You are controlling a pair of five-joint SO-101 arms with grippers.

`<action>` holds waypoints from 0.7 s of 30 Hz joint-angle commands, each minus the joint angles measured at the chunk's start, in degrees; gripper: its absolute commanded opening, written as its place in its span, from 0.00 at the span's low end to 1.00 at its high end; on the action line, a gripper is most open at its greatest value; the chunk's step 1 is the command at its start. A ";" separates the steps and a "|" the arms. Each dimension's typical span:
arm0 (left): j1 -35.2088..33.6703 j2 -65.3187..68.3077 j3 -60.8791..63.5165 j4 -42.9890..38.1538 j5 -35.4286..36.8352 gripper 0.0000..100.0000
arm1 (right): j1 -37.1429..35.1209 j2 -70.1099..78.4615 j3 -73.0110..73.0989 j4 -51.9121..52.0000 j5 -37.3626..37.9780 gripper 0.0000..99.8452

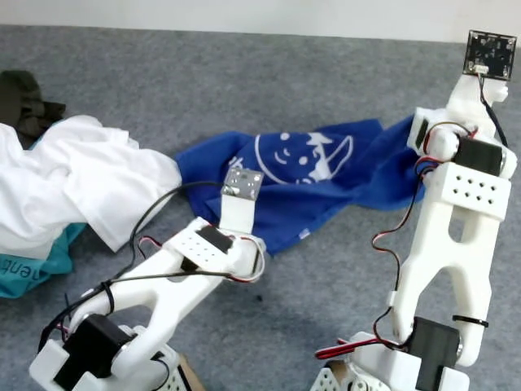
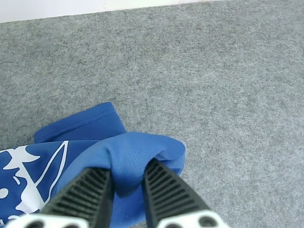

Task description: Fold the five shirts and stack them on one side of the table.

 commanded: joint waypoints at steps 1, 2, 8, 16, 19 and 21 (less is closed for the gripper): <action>2.42 0.04 -2.95 -0.97 0.97 0.22 | -0.66 -0.22 -0.40 -0.04 0.62 0.01; 2.42 0.04 -3.30 -0.97 0.97 0.22 | -0.66 -0.22 -0.40 -0.04 0.62 0.01; 2.33 -0.04 -3.56 -0.79 0.97 0.22 | -1.45 -0.22 1.45 -0.48 0.70 0.01; 1.89 0.48 -4.18 -4.04 0.97 0.18 | -2.24 -0.75 4.18 -3.47 0.62 0.01; 1.89 0.48 -3.91 -6.59 0.97 0.08 | -2.15 -0.75 4.18 -3.47 0.62 0.01; 1.89 0.48 -3.91 -7.47 0.97 0.02 | -2.15 -0.75 4.18 -3.47 0.62 0.01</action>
